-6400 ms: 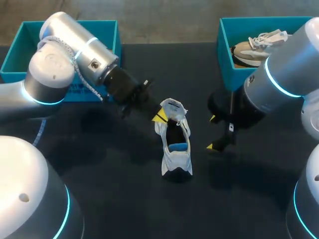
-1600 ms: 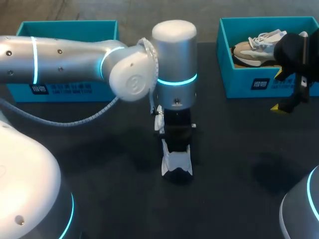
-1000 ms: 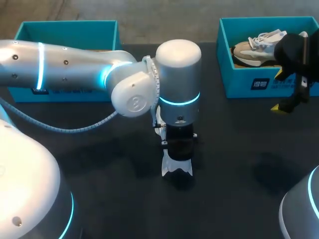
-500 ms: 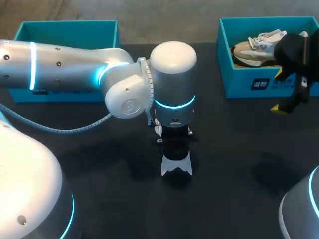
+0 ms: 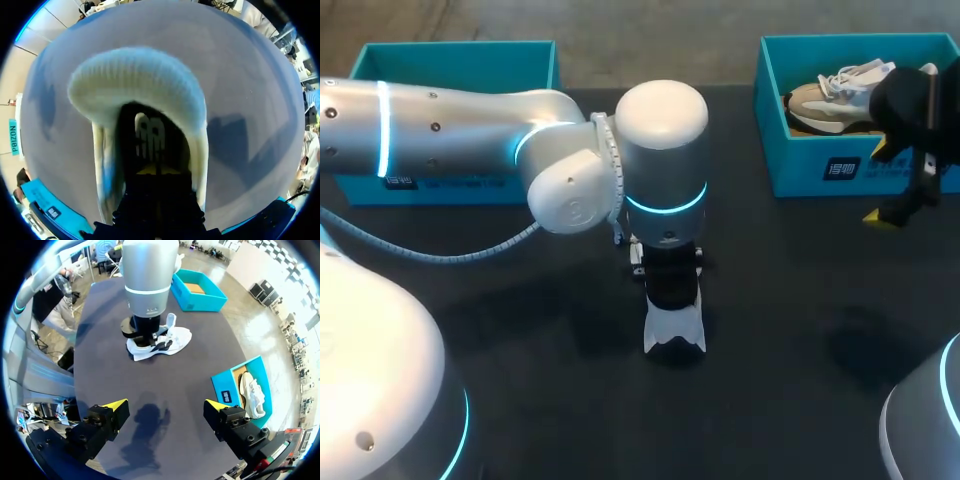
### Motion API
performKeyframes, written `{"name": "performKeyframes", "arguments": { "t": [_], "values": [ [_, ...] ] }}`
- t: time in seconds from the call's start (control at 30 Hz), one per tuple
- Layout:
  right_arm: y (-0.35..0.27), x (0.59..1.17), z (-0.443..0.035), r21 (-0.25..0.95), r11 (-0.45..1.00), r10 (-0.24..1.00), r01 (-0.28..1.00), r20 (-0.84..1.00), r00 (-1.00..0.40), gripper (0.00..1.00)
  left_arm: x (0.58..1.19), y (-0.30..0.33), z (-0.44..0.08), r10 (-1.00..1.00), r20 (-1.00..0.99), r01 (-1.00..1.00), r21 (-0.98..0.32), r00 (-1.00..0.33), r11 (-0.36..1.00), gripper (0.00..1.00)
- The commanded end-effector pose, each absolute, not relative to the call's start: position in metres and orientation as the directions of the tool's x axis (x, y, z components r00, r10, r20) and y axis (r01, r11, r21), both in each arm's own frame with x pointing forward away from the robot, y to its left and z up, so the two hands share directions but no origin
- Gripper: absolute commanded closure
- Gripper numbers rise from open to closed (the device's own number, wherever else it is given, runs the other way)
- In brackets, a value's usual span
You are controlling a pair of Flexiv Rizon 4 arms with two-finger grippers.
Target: Take the shoe out of the shoebox, open the shoe tongue, remove and reinsert the insole, then place the shoe into the shoebox
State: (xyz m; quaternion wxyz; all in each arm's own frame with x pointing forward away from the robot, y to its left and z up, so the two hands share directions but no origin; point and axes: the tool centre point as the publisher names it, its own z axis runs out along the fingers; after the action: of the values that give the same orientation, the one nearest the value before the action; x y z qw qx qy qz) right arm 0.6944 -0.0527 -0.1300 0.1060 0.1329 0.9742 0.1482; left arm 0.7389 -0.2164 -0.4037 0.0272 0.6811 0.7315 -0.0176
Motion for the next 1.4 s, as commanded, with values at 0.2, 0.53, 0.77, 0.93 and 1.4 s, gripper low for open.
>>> {"name": "performKeyframes", "arguments": {
  "t": [0.2, 0.53, 0.77, 0.93, 1.4],
  "values": [
    [-0.051, 0.697, -0.13, 0.313, 0.922, 0.29, 0.229, -0.163, -0.943, 0.0, 0.718, -0.217, -0.387, 0.995, -0.099, 1.0, 0.005, -0.026, 0.026, 1.0],
    [-0.051, 0.697, -0.13, 0.313, 0.922, 0.29, 0.229, -0.163, -0.943, 0.0, 0.708, -0.224, -0.405, 0.995, -0.101, 0.999, -0.04, -0.013, 0.009, 1.0],
    [-0.051, 0.697, -0.13, 0.313, 0.922, 0.29, 0.229, -0.163, -0.943, 0.0, 0.707, -0.226, -0.404, 0.995, -0.096, 0.999, -0.053, 0.001, -0.006, 1.0],
    [-0.051, 0.697, -0.13, 0.313, 0.922, 0.29, 0.229, -0.163, -0.943, 0.0, 0.718, -0.219, -0.383, 0.994, -0.108, 1.0, -0.003, -0.009, 0.009, 1.0],
    [-0.051, 0.697, -0.13, 0.313, 0.922, 0.29, 0.229, -0.163, -0.943, 0.0, 0.75, -0.216, -0.335, 0.999, -0.05, 0.973, 0.233, 0.017, -0.005, 1.0]
  ]
}}
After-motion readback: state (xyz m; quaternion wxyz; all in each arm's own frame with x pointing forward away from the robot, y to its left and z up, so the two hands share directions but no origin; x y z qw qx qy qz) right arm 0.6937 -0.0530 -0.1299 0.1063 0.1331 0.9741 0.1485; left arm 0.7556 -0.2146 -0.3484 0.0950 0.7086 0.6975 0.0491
